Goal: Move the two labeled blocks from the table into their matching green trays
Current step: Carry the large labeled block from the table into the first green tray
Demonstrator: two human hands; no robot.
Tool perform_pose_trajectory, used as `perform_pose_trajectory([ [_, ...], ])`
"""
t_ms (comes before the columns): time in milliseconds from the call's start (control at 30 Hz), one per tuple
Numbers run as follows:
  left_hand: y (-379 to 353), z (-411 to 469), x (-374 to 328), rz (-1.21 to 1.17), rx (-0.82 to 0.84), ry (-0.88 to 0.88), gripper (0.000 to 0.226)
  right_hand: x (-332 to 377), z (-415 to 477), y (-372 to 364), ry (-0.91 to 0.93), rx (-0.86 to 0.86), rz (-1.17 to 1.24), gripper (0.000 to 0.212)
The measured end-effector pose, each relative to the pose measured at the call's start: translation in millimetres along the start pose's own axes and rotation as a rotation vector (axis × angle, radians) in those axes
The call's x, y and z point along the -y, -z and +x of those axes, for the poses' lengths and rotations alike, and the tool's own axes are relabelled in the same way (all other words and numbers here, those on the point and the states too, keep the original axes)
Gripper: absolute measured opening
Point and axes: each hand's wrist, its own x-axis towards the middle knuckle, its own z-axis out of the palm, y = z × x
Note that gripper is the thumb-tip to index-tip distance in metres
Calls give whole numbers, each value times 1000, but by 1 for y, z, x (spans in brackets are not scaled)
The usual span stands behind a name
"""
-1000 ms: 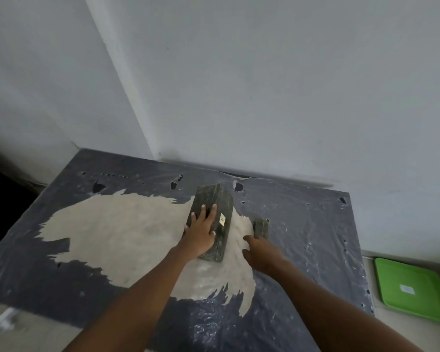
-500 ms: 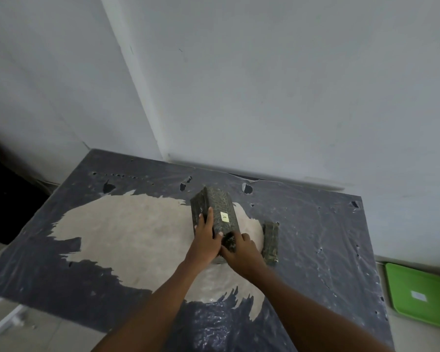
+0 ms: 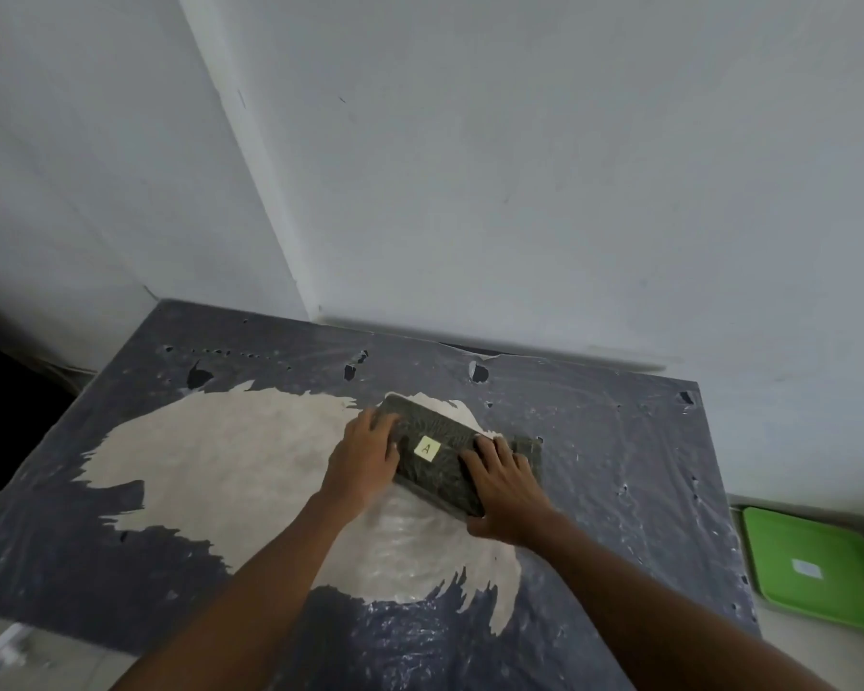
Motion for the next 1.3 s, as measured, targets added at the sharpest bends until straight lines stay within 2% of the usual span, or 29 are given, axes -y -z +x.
perform_pose_trajectory([
  [100, -2, -1, 2, 69, 172, -66, 62, -7, -5, -6, 6, 108, 21, 97],
  [233, -12, 8, 7, 298, 417, -266, 111, -8, -6, -8, 4, 113, 52, 97],
  [300, -15, 21, 10, 357, 444, -330, 128, -12, -4, -9, 12, 110, 64, 97],
  [400, -18, 41, 13, 426, 464, -395, 140, -21, -2, -11, 33, 103, 63, 101],
  [500, -26, 51, 14, 460, 469, -445, 141, -28, -1, -11, 49, 87, 67, 101],
  [567, -30, 53, 12, 457, 403, -468, 135, -31, -3, -10, 51, 62, 76, 99],
  [800, -24, 39, 0, 409, 330, -448, 119, -33, -24, -2, -76, 39, 200, 113],
  [933, -6, 30, -21, 436, 240, -461, 118, -38, -31, 16, -70, -48, 171, 111],
  [1067, 9, 26, -59, 388, 171, -537, 110, -55, -55, 37, -79, -132, 137, 111],
  [1300, -13, -12, -173, 386, 73, -658, 114, -124, -160, 55, -136, -202, 112, 115],
])
